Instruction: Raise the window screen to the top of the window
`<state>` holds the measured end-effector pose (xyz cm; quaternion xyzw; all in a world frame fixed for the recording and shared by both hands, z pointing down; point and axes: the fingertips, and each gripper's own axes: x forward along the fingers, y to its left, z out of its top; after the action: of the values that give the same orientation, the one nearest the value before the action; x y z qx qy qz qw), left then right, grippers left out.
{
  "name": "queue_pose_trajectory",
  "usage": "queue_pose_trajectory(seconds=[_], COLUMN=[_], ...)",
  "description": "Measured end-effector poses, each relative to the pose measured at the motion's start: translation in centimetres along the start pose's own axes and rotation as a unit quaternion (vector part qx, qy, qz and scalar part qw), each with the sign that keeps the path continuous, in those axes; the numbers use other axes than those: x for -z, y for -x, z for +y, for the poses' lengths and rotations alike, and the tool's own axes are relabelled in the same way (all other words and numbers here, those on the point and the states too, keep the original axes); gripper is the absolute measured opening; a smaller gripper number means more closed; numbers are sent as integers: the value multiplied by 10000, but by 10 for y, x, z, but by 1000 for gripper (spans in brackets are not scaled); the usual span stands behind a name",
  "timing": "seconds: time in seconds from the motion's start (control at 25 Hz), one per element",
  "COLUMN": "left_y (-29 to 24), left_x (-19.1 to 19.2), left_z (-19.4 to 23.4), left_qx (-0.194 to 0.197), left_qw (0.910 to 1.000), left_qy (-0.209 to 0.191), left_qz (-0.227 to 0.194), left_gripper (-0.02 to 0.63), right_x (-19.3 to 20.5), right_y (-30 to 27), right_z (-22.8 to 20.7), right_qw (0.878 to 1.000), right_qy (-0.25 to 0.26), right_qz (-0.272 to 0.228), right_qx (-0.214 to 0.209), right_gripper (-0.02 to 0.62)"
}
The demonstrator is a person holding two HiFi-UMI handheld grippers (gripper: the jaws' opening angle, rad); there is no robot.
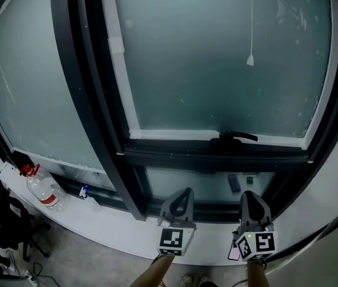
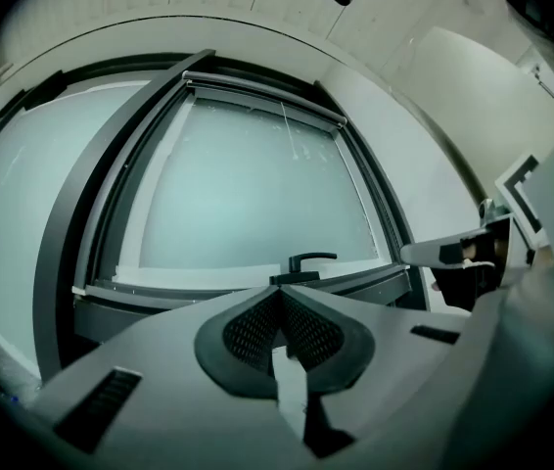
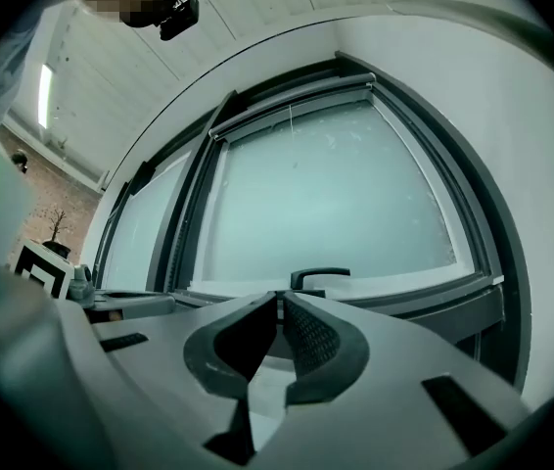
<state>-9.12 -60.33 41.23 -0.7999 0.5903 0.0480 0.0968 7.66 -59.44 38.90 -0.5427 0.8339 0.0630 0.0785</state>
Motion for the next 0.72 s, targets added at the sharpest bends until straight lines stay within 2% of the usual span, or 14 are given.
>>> queue_pose_trajectory(seconds=[0.32,0.52,0.72], left_y=[47,110,186], left_x=[-21,-37,-47], left_z=[-22,-57,-96], left_qx=[122,130,52], left_qw=[9999,9999,9999], left_qy=[-10,-8,-32], left_qz=[-45,-54,128], left_gripper=[4,3,3], right_x=[-21,-31,-34], right_y=[49,121,201], right_z=[17,26,41], right_qw=[9999,9999,9999], right_qy=[33,-31,-107], right_qz=[-125,-123,74], right_qx=[33,74,80], right_gripper=[21,17,8])
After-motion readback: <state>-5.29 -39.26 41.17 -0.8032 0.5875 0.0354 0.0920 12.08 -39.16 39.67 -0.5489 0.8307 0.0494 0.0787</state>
